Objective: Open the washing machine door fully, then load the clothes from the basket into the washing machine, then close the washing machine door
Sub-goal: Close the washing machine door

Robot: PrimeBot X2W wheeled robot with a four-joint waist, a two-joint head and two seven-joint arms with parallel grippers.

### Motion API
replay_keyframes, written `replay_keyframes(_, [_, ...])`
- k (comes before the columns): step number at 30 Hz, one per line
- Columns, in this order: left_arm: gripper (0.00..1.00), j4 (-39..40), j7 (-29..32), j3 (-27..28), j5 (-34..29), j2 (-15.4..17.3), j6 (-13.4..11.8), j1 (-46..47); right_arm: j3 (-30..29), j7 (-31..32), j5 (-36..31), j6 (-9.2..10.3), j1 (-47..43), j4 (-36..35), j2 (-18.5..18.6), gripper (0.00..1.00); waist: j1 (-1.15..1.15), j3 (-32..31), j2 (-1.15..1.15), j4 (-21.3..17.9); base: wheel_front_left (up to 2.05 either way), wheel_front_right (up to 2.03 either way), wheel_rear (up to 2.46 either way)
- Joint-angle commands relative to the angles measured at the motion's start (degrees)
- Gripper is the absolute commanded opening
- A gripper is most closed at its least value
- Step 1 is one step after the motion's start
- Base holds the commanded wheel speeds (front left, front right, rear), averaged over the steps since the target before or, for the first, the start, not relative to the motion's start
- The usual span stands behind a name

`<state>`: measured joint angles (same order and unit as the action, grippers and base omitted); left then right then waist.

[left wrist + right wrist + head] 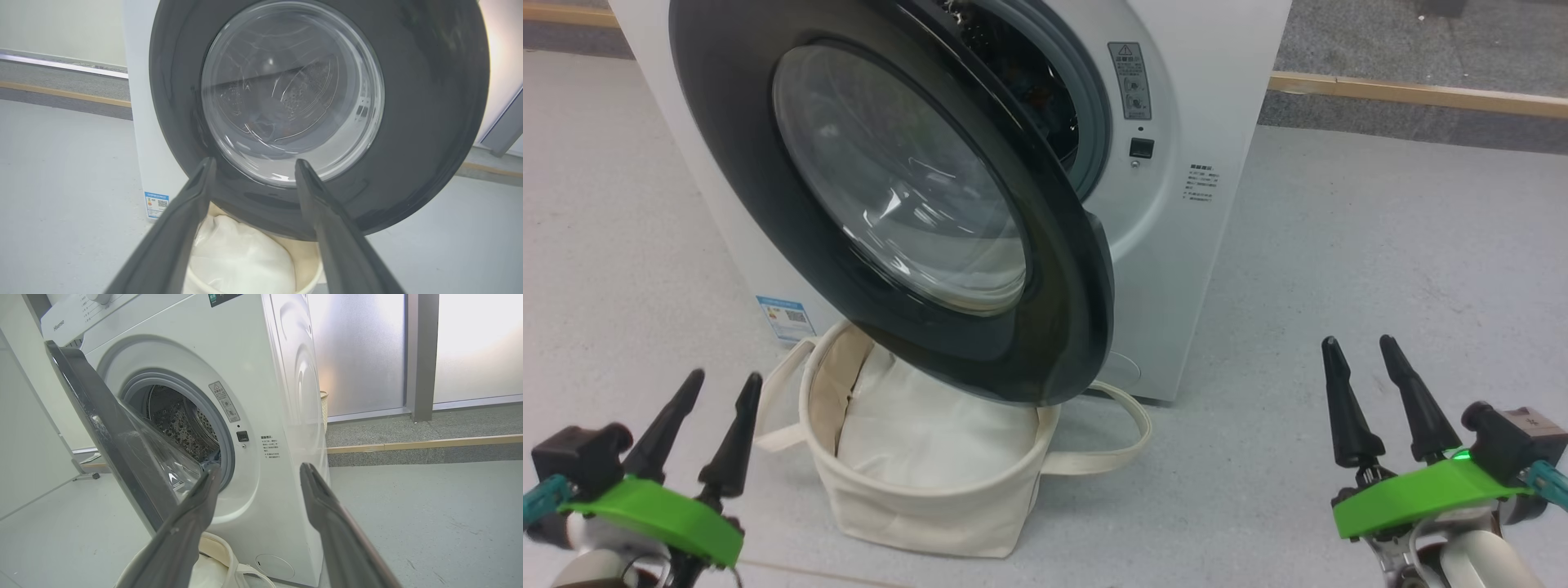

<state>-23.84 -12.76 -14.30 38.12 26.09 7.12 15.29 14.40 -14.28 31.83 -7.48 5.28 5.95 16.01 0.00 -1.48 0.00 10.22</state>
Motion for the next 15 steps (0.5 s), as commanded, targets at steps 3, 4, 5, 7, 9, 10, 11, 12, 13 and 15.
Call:
replay_keyframes(3, [1.0,-0.1,-1.7,2.1,-4.0,3.4,-0.7,2.0,0.7,-0.7,-0.3,-0.01,0.4,-1.9,0.5,1.0,0.0,0.1,0.0,-0.3,0.0,0.0,0.0])
replay_keyframes(4, [1.0,-0.3,-1.9,2.0,-5.2,3.6,-0.8,1.9,0.6,-0.7,-0.4,-0.01,0.4,-2.0,0.5,1.0,0.0,0.1,0.0,-0.4,0.0,0.0,0.0])
replay_keyframes(5, [1.0,-0.4,-2.0,2.1,-5.9,3.6,-0.8,1.8,0.5,-0.7,-0.4,-0.01,0.3,-2.0,0.5,1.0,0.0,0.1,0.0,-0.5,0.0,0.0,0.0])
replay_keyframes(7, [1.0,-0.5,-2.1,2.5,-6.8,3.3,-0.8,1.5,0.0,-0.7,-0.7,-0.01,0.1,-1.8,0.4,1.0,0.0,0.1,0.0,-0.6,0.0,0.0,0.0])
replay_keyframes(9, [1.0,0.0,-2.2,3.1,-7.7,2.8,-0.8,1.3,-0.4,-0.7,-0.8,-0.01,-0.3,-1.8,0.1,1.0,0.0,0.2,0.0,-0.6,0.0,0.0,0.0])
replay_keyframes(10, [1.0,0.7,-2.2,3.6,-8.2,2.5,-0.7,1.1,-0.4,-0.7,-0.8,-0.01,-0.4,-1.8,0.0,1.0,0.0,0.2,0.0,-0.7,0.0,0.0,0.0])
replay_keyframes(11, [1.0,1.2,-2.2,4.1,-8.8,2.1,-0.7,0.8,-0.4,-0.7,-0.9,-0.01,-0.5,-1.8,-0.1,1.0,0.0,0.3,0.0,-0.7,0.0,0.0,0.0])
replay_keyframes(12, [1.0,1.6,-2.2,4.6,-9.2,1.7,-0.7,0.4,-0.3,-0.7,-0.9,-0.01,-0.5,-1.8,-0.1,1.0,0.0,0.3,0.0,-0.8,0.0,0.0,0.0])
replay_keyframes(13, [1.0,2.1,-2.2,5.1,-9.7,1.3,-0.6,0.0,-0.3,-0.7,-0.9,-0.01,-0.5,-1.8,-0.2,1.0,0.0,0.3,0.0,-0.8,0.0,0.0,0.0])
replay_keyframes(15, [1.0,2.6,-2.2,6.0,-10.5,0.7,-0.5,-0.7,-0.2,-0.7,-1.0,-0.01,-0.4,-1.9,-0.2,1.0,0.0,0.3,0.0,-0.9,0.0,0.0,0.0])
